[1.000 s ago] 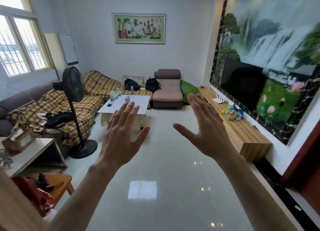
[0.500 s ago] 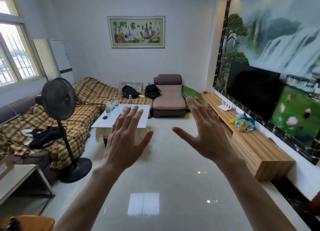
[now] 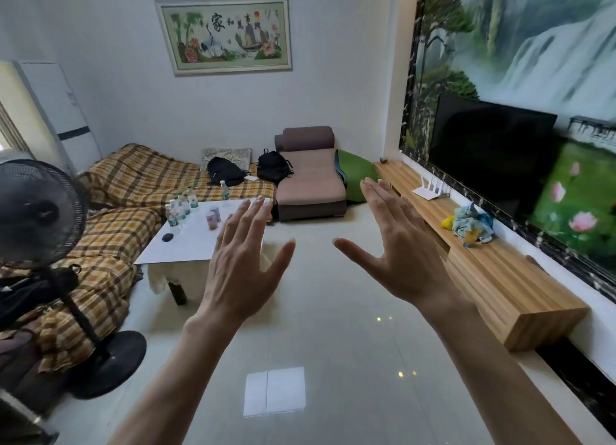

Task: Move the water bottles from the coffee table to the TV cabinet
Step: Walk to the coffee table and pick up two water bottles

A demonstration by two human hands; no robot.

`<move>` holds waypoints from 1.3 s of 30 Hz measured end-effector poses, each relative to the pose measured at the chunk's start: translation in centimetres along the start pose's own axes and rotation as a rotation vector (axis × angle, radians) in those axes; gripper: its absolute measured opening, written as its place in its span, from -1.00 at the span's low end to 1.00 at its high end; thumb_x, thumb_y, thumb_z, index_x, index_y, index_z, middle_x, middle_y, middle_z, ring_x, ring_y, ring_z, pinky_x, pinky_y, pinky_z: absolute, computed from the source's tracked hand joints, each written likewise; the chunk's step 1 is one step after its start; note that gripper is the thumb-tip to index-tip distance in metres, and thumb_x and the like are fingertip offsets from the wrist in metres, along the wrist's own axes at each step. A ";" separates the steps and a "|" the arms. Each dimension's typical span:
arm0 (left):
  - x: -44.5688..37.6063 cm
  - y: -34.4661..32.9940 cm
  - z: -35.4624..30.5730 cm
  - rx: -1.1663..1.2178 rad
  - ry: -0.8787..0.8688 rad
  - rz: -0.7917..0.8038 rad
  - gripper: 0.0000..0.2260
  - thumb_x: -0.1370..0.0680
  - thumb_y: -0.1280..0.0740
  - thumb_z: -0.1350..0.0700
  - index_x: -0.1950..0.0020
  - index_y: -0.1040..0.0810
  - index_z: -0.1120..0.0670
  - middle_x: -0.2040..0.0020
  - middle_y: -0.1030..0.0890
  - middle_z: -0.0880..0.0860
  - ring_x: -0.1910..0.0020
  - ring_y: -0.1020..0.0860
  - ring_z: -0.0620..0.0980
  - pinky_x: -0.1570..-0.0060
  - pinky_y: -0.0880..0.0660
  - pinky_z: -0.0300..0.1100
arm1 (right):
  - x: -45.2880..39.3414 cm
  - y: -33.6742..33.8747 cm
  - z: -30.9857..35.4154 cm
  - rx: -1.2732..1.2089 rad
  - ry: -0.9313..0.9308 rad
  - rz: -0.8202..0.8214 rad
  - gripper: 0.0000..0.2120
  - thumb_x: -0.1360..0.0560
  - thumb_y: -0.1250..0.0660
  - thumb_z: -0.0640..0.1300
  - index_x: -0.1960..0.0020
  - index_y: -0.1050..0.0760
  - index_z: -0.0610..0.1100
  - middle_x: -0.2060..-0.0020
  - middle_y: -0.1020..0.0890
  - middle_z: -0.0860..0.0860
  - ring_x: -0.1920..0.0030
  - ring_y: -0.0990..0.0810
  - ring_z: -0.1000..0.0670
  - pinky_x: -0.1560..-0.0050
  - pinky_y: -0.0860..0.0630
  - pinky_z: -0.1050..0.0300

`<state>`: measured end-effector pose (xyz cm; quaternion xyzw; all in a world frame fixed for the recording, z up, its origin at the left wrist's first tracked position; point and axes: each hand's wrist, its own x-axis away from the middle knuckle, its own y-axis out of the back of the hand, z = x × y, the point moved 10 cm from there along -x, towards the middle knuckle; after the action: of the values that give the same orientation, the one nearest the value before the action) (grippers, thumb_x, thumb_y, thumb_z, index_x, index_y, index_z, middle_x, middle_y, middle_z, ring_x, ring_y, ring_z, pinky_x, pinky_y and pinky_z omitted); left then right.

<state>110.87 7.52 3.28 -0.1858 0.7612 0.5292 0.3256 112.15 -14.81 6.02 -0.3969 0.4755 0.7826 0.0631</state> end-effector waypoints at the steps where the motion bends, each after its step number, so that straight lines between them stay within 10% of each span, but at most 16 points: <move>1: -1.7 -1.7 0.4 0.000 0.002 0.004 -0.30 -0.65 -0.05 -0.37 -0.65 -0.23 0.05 -0.65 -0.30 0.04 -0.68 -0.15 0.00 -0.63 -0.19 0.06 | -1.4 -1.1 -1.7 0.002 -0.005 0.006 -0.09 -0.52 -0.08 0.50 -0.64 -0.09 -0.08 -0.62 -0.20 0.02 -0.63 -0.04 0.08 -0.61 -0.07 -0.03; 39: -53.6 -41.5 34.3 -0.003 0.061 -0.063 -0.37 -0.66 -0.17 -0.26 -0.65 -0.27 0.04 -0.66 -0.28 -0.01 -0.69 -0.12 -0.02 -0.64 -0.16 0.02 | -56.7 -42.1 -32.0 -0.039 0.060 0.073 -0.12 -0.54 -0.17 0.41 -0.65 -0.06 -0.09 -0.64 -0.14 0.06 -0.64 0.00 0.12 -0.63 -0.03 -0.05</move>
<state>185.70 20.63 4.16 -0.2261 0.7638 0.5137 0.3187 188.57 -1.68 7.99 -0.4038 0.4760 0.7811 0.0123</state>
